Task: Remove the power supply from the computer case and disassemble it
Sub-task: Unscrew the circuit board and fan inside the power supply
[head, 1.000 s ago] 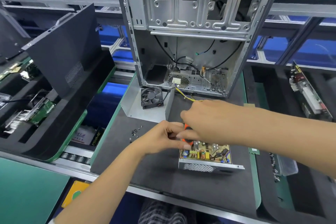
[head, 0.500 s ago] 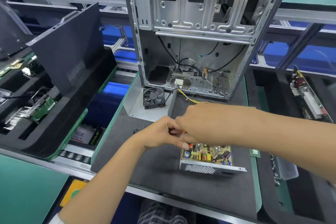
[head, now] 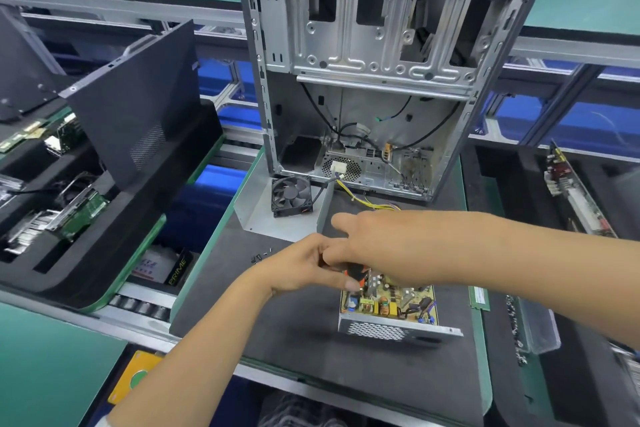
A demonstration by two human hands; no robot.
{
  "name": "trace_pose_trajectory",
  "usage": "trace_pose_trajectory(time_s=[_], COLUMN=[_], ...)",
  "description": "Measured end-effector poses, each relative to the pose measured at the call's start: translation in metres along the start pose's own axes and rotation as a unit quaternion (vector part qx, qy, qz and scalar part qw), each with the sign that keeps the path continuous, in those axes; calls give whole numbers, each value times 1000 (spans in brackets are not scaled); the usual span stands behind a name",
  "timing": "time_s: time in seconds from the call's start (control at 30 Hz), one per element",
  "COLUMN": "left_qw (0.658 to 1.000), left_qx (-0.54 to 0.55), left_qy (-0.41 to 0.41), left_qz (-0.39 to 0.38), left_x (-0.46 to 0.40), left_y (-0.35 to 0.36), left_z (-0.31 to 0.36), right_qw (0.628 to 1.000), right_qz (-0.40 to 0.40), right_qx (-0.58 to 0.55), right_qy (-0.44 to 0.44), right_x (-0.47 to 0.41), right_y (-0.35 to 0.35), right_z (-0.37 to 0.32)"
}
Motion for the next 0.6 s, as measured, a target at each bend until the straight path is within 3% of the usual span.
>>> trace_pose_trajectory(time_s=[0.13, 0.23, 0.33, 0.6], left_qw=[1000, 999, 999, 998], left_qx=[-18, -32, -19, 3], left_qy=[7, 10, -3, -21], left_qz=[22, -1, -44, -54], left_x=[-4, -7, -9, -10], left_y=[1, 7, 11, 14], left_z=[2, 1, -3, -10], right_qw=[996, 990, 991, 996], right_qz=[50, 68, 37, 5], right_qx=[-44, 31, 52, 24], right_qy=[60, 116, 116, 81], right_x=[11, 15, 12, 7], right_y=[-4, -10, -6, 2], right_z=[8, 11, 6, 2])
Point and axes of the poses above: each hand's wrist, its own x-axis away from the middle knuckle, its own y-axis out of the palm, z = x × y, the point moved 7 cm from there along -x, towards the middle knuckle, and after that the axes turned 6 degrees about -y, right-handed, at the moved point
